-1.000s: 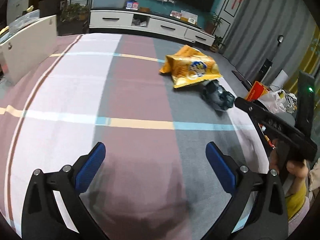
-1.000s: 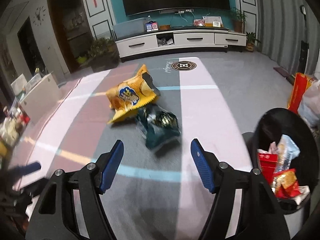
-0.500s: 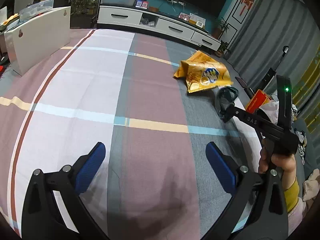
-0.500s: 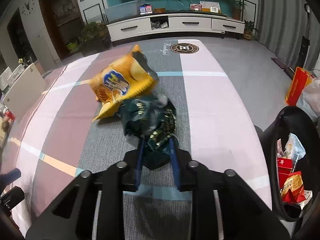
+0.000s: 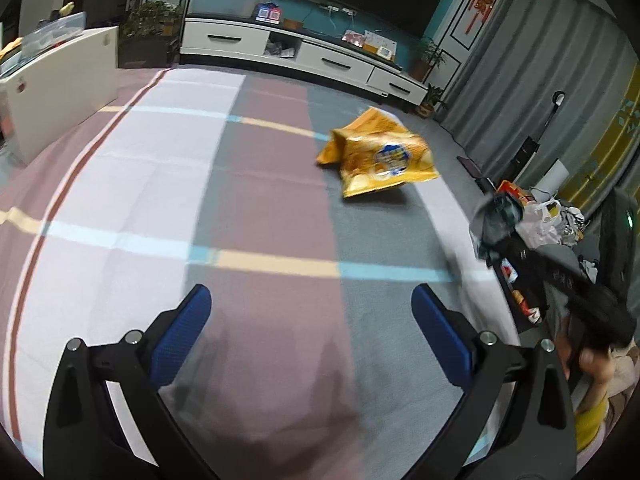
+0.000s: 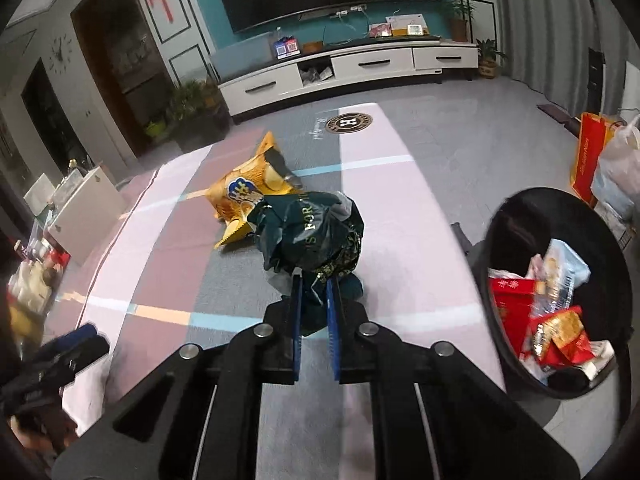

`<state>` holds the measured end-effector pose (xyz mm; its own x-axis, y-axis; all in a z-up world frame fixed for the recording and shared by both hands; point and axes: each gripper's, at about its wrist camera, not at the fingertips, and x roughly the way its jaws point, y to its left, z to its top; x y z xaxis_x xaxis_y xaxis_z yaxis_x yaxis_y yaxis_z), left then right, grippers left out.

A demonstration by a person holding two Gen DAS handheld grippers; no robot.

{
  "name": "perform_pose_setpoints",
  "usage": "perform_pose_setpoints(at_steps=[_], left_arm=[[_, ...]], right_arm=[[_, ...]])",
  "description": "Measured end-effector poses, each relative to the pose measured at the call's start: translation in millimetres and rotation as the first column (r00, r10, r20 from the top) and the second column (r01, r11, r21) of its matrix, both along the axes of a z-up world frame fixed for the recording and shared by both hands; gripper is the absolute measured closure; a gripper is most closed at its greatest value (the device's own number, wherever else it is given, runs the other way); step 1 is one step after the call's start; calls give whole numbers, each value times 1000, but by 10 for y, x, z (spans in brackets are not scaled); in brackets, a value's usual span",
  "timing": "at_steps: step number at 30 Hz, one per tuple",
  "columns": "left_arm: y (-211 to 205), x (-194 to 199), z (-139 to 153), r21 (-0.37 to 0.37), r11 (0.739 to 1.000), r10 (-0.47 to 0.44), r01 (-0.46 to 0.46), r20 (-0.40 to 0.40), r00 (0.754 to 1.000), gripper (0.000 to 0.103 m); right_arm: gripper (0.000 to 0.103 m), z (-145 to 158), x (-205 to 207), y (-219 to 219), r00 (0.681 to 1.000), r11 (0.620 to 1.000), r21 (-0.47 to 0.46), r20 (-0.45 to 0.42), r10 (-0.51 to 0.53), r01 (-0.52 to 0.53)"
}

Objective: Collect trash
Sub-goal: 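Grasp the yellow potato chip bag with the left tool while the right tool holds the green bag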

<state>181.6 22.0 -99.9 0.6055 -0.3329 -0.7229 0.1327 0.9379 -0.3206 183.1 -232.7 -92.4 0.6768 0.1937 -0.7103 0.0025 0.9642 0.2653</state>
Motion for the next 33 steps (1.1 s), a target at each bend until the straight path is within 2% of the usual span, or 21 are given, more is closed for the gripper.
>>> perform_pose_setpoints(at_steps=[7,12,14,18,22,23,25,29,30,32,33], left_arm=[[-586,608,223,-46,999,2,-3,-13,1000,3],[-994,1148,250,3,999,42,-42,-22,999,3],[-1133,1336,216,47,997,67,-66,-26,997,3],[-1251,1611,84,114,988,109,-103,-45,993,3],[-1263,1740,-100,125,986,121,-108,-93,988,4],[-1252,1750,-135,127,985,128,-115,-97,987,5],[-1226,1721,-175,139,983,131,-117,-90,987,18],[-1220,1639,-154,178,981,87,-76,-56,995,33],[-1210,1616,-146,181,981,75,-65,-49,996,43],[-1186,1565,-149,187,981,55,-46,-43,998,50],[-1188,1537,-144,193,981,47,-38,-42,998,58]], right_arm=[[91,67,-92,-296,999,997,53,21,-50,49],[91,119,-140,-374,999,997,76,39,-35,32],[91,128,-150,-391,999,997,78,43,-28,25],[91,127,-177,-467,999,995,94,45,-30,25],[91,111,-168,-549,998,994,105,40,-46,41],[91,104,-164,-563,998,993,107,38,-48,44],[91,92,-154,-567,998,993,106,33,-52,48],[91,87,-147,-553,998,994,102,31,-51,48],[91,86,-146,-542,998,994,103,30,-50,47],[91,83,-147,-531,998,994,100,29,-50,47],[91,82,-146,-524,998,994,100,28,-49,46]])
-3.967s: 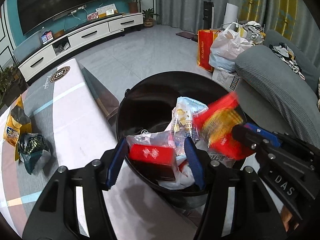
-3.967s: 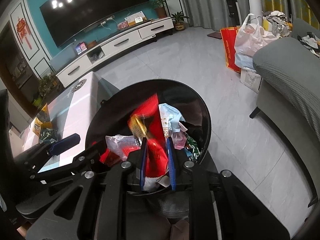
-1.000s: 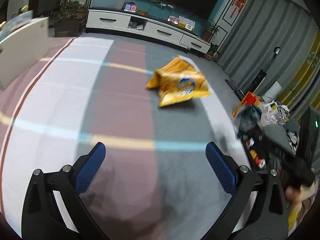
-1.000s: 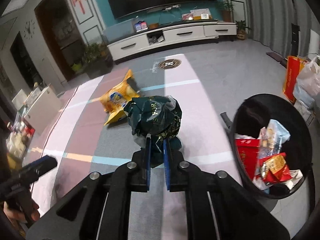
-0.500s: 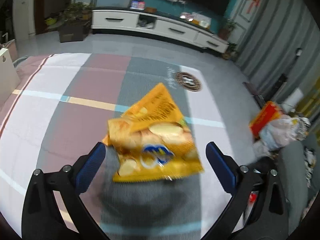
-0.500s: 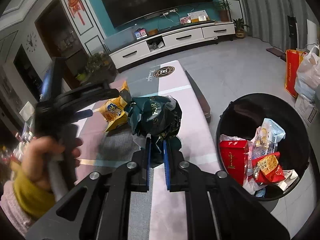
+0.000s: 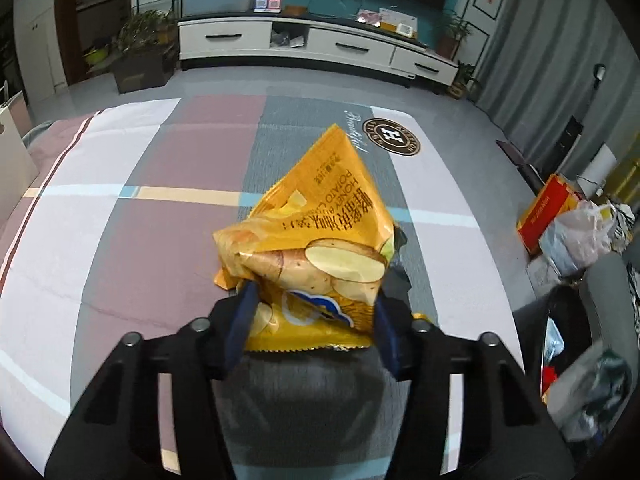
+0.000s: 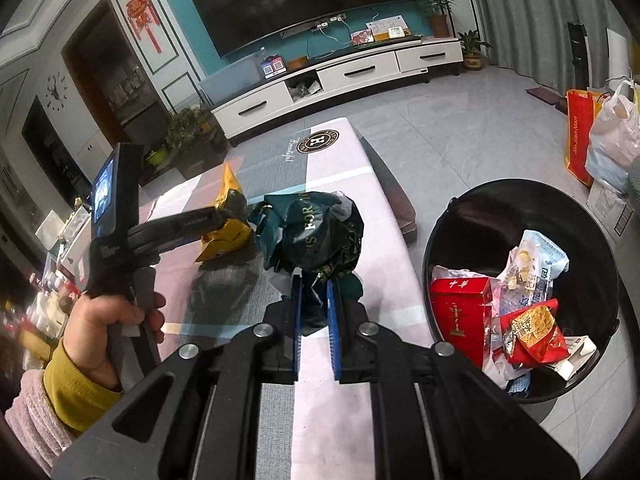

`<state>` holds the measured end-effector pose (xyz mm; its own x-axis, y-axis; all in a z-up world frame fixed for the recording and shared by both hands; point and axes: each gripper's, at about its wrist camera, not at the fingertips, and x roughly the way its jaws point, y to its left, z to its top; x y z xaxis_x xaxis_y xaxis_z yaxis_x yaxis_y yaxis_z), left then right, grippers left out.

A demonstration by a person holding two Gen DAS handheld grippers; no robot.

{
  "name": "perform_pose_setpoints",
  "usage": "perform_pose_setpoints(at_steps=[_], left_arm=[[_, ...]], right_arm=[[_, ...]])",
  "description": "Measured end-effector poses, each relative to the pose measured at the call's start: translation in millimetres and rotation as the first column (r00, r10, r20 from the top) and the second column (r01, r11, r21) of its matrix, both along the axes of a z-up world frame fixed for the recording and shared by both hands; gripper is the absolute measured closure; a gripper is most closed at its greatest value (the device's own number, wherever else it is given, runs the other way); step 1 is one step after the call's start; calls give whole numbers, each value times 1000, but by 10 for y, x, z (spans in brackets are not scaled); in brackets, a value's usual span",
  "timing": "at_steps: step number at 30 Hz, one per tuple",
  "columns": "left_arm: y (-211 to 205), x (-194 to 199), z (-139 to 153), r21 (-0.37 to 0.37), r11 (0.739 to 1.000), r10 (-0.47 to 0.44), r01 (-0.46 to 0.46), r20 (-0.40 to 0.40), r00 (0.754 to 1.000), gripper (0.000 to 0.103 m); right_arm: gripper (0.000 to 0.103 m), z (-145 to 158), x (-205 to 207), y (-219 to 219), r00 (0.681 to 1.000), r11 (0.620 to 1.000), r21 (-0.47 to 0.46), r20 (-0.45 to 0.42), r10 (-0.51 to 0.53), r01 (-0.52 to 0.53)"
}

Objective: Collect trash
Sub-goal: 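Grasp the yellow potato chip bag with the left tool while the right tool holds the green bag, then carry the yellow chip bag and green bag over the black bin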

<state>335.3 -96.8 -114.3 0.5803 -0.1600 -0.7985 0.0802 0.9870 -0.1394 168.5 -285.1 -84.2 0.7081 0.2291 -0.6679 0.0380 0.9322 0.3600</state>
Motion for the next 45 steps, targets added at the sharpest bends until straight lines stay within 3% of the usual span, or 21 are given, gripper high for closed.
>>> perform_pose_setpoints(at_steps=[1,2,8,15,24,31,45], left_arm=[[8,-23,-7,1,1000,-14,14,-2,1000,93],[6,-39,-2,-1,1000,-23,23,-3,1000,96],[1,-378,150,16,994,-113,113,44,993,97],[-114,-991,324,17,969,-246,245,111,963,97],[-151,-1631,408,34,952,-305,304,143,941,96],[-185,-1768,458,34,952,-307,306,150,940,96],[-321,-1821,592,50,947,-320,316,180,930,95]], right_arm=[[91,1,-7,15,1000,1000,-1,0,2,-2],[91,2,-12,22,1000,1000,-3,0,4,-4],[91,21,-57,42,1000,1000,-23,5,16,-16],[91,59,-136,17,1000,1000,-24,17,19,-19],[91,137,-285,93,998,997,-53,36,49,-48],[91,225,-436,79,997,996,-83,68,35,-30],[91,352,-596,-68,994,998,-55,113,13,-6]])
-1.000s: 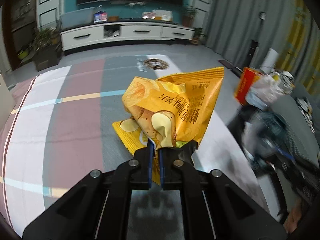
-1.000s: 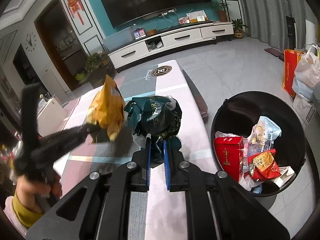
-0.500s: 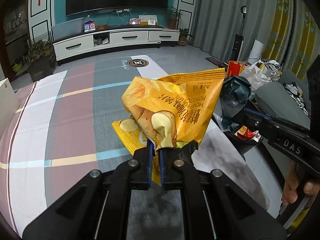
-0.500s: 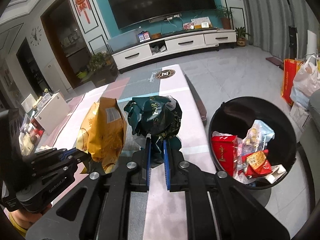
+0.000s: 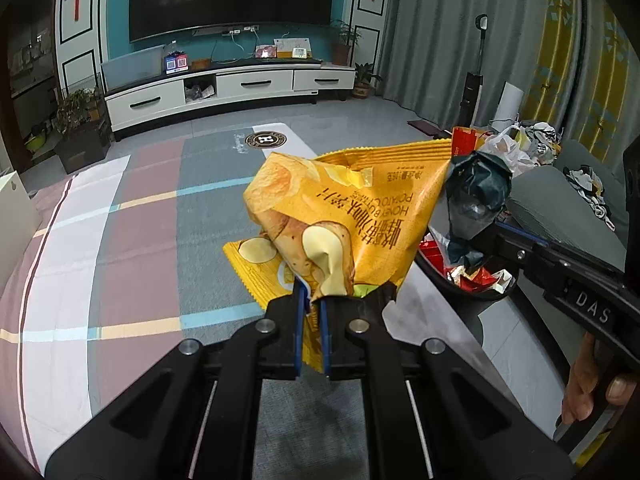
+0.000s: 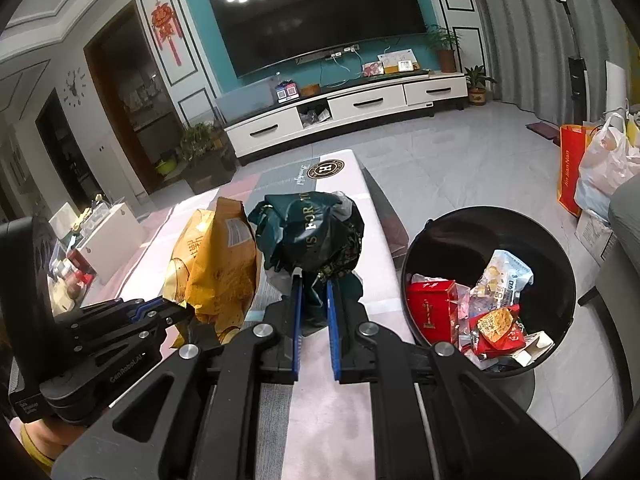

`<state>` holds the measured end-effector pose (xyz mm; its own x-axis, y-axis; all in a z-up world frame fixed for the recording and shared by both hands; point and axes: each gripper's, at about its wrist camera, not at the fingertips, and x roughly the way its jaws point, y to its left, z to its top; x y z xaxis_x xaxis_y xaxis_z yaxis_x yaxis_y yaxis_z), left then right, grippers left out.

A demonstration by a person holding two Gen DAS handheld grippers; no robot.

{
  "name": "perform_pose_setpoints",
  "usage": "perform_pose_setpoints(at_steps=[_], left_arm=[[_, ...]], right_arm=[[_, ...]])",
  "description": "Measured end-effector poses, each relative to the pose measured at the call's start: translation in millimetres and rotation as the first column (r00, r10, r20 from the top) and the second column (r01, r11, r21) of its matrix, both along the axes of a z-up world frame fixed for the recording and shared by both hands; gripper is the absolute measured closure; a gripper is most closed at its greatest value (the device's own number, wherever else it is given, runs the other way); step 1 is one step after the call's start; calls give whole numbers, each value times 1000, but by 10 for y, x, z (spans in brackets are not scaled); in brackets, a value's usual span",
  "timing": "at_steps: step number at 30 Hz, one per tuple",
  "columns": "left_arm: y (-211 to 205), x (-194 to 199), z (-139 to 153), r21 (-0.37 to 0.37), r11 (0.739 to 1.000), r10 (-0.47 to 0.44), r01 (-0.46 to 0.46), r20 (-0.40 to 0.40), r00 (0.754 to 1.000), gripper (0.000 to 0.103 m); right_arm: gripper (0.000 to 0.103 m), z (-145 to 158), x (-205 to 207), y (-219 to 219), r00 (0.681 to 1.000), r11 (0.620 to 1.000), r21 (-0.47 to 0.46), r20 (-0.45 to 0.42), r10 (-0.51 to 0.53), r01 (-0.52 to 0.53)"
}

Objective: Collect trash
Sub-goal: 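Carry the yellow chip bag and green bag over the black bin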

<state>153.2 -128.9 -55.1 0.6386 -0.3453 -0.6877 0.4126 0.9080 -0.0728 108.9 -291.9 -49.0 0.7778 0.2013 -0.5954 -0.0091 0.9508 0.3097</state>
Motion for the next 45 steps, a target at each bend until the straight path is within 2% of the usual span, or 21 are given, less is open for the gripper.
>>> perform_pose_setpoints(at_steps=[12,23,45], left_arm=[[-247,-9,114,7,999,-42,42,16,999,95],[-446,65,97,4,997,-82,82,14,996,93],[-1184,238,31,42,981,-190,189,33,981,93]], right_arm=[[91,23,-96,-162,1000,999,22,15,-28,28],[91,7,-175,-339,997,997,28,15,-69,69],[91,-82,-289,-887,978,976,55,-5,-209,208]])
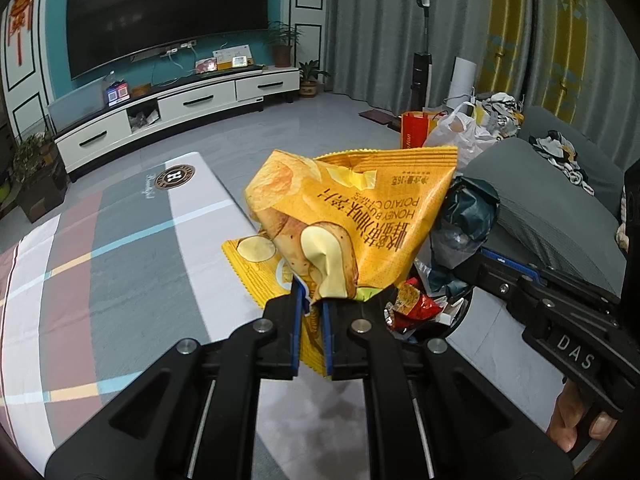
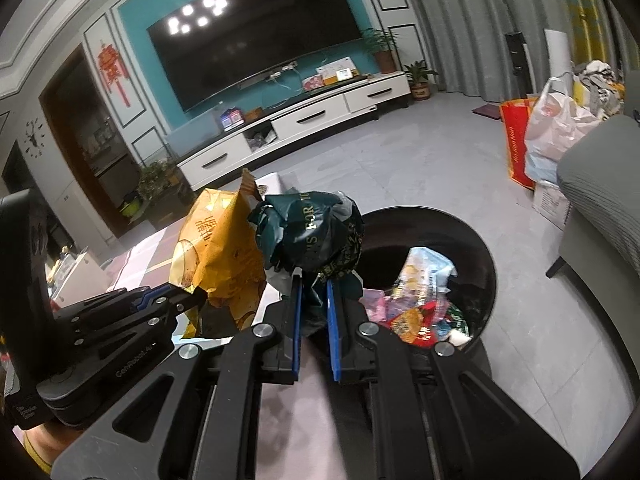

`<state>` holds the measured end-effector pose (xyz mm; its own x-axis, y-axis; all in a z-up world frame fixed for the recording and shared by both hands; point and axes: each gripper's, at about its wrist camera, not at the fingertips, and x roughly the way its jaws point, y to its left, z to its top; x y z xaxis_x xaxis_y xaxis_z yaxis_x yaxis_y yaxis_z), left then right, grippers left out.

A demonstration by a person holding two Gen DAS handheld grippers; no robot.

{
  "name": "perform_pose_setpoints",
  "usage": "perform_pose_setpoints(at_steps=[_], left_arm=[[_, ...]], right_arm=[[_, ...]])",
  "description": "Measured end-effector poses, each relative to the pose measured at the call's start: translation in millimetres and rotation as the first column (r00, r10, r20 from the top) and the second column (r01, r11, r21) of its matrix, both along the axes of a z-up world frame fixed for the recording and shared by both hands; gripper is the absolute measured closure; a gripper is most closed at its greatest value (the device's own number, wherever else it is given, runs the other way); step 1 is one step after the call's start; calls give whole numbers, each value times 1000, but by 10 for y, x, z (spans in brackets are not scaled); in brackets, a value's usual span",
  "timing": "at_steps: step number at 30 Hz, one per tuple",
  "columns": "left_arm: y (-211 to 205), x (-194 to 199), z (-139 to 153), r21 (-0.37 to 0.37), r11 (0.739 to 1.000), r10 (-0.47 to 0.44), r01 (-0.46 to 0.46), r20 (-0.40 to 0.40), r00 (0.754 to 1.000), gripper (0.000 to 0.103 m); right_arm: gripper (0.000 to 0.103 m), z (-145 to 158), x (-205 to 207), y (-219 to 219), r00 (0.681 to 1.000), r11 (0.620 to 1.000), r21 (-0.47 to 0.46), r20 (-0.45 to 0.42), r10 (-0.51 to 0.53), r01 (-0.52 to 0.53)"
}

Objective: Collect trash
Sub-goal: 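Carry the yellow chip bag and green bag over the black bin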

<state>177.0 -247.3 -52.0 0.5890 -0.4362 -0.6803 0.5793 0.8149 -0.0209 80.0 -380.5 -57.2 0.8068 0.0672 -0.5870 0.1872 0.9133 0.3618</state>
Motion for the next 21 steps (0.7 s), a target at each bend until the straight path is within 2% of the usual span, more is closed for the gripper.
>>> perform_pose_setpoints(at_steps=[10,21], left_arm=[[-271,63,-140,47,998,-39,39,3,999,93],[-540,162,-316,77,994,-77,78,-27,997,93]], right_arm=[[91,-82,-32,-208,998,999,9,-20,-54,54],[91,-157,-14,-285,995,996,-6,-48,-91,91]])
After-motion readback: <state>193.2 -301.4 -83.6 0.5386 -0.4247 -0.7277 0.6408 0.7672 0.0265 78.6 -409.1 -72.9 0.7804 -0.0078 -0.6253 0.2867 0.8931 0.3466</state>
